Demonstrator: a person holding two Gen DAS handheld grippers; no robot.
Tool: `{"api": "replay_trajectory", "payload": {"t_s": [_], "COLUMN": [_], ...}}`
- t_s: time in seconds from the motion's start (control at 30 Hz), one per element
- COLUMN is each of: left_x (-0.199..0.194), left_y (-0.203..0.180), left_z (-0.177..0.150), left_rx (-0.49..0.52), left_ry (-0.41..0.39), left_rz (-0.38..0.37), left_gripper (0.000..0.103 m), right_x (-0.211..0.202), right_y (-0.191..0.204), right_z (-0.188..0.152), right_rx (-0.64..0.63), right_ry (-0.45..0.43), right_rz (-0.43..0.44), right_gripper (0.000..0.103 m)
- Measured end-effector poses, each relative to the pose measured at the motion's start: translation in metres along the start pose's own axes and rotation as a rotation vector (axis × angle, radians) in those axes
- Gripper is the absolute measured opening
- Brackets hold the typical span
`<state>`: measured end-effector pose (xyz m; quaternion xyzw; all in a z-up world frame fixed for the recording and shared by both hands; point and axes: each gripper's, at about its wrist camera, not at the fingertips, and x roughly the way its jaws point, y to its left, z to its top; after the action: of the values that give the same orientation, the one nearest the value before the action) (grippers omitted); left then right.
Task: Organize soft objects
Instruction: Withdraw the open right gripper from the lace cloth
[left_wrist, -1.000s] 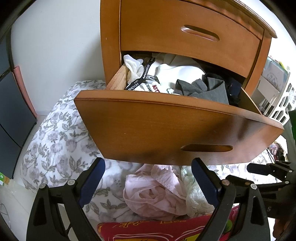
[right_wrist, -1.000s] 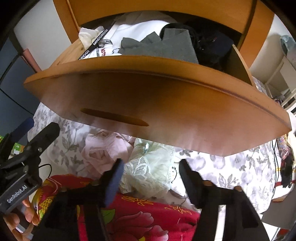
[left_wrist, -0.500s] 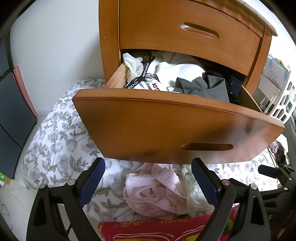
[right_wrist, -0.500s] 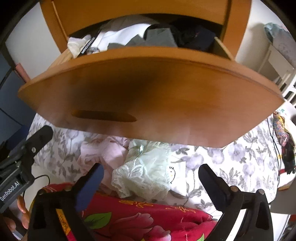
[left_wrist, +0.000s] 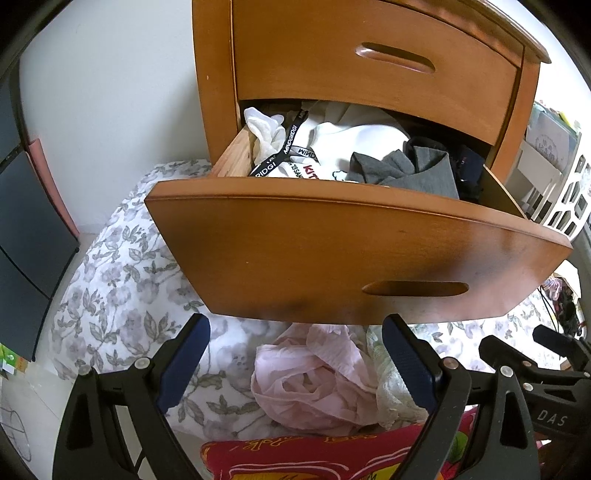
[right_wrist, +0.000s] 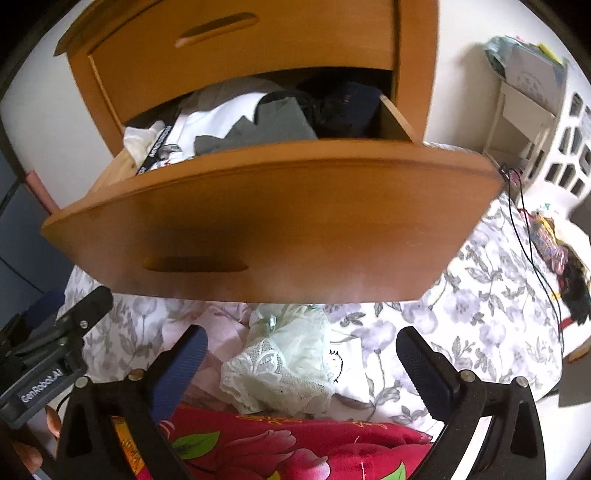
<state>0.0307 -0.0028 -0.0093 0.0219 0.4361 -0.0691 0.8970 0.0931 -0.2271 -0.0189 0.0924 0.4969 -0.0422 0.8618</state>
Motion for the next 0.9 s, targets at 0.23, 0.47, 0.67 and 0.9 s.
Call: {"api": "replay_trajectory", "payload": {"t_s": [0.23,0.47,0.67,0.9], "left_x": [-0.006,-0.018,-0.039,-0.058], "left_y": [0.001,0.003,0.006,0.007], "left_z": [0.0,0.003,0.017,0.036], "left_rx": [-0.001,0.005,0.001,0.036], "left_ry": [-0.009,-0.009,-0.046,-0.093], "left_rz": [-0.006,-0.027,-0.066,-0.117], "left_gripper": [0.094,0.094,0.094,0.094], "right_x": [-0.005,-0.01,-0.015,-0.017], "right_y": [-0.003,-0.008,-0.009,-0.01], "right_z": [-0.004,-0.005,-0.006,-0.006], "right_rx": [0.019,0.043,0.055,0.06], "right_ry": [-0.034,-0.066,-0.093,-0.106], "right_rz": [-0.01,-0.004,-0.002,0.002], "right_gripper": [0.103,0.103,0.103,0.103]}}
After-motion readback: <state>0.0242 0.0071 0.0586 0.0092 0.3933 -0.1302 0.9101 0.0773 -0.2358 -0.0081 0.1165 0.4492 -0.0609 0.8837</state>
